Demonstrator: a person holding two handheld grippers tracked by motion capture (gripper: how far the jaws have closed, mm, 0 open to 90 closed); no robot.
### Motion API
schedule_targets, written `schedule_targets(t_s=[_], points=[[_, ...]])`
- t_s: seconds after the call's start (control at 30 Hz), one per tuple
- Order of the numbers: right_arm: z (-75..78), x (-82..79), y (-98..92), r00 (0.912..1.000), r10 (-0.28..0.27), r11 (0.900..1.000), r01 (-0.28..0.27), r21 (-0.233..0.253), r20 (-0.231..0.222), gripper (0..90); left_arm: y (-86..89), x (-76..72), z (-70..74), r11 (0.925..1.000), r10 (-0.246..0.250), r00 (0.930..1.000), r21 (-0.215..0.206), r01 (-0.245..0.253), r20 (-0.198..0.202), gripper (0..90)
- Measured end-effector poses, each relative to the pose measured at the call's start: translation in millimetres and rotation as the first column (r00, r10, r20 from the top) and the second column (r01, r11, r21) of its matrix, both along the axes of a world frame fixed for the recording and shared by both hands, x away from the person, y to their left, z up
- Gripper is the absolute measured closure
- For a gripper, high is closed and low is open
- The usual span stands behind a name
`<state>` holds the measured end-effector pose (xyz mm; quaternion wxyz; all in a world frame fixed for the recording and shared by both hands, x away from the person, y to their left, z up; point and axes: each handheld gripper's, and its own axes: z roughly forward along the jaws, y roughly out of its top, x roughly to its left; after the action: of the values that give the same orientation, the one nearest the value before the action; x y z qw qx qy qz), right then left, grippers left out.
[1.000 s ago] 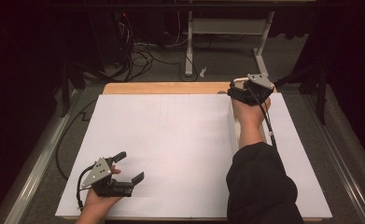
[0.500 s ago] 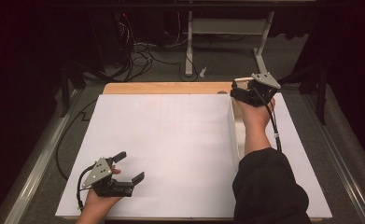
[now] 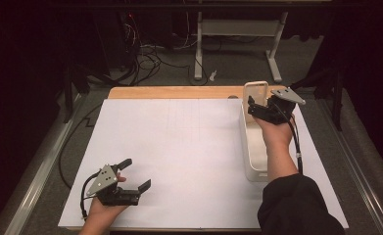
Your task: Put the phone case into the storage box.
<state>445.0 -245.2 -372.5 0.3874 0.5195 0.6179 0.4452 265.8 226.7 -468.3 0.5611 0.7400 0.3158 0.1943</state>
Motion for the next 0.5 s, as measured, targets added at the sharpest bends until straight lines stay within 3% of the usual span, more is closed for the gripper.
schedule_targets(t_s=[0.3,0.5], points=[[8.8,-26.5,-11.3,0.9992,0.041,0.998,-0.040,0.047,-0.005,1.3,-2.1,0.0,0.9,0.9994,0.008,1.0000,0.033,-0.008,-0.002,2.3],[14.5,-43.3,-13.4,0.9970,0.076,0.997,-0.075,0.030,-0.017,0.2,-0.8,0.6,0.9,0.9990,0.023,0.9997,0.037,-0.023,-0.009,2.2]])
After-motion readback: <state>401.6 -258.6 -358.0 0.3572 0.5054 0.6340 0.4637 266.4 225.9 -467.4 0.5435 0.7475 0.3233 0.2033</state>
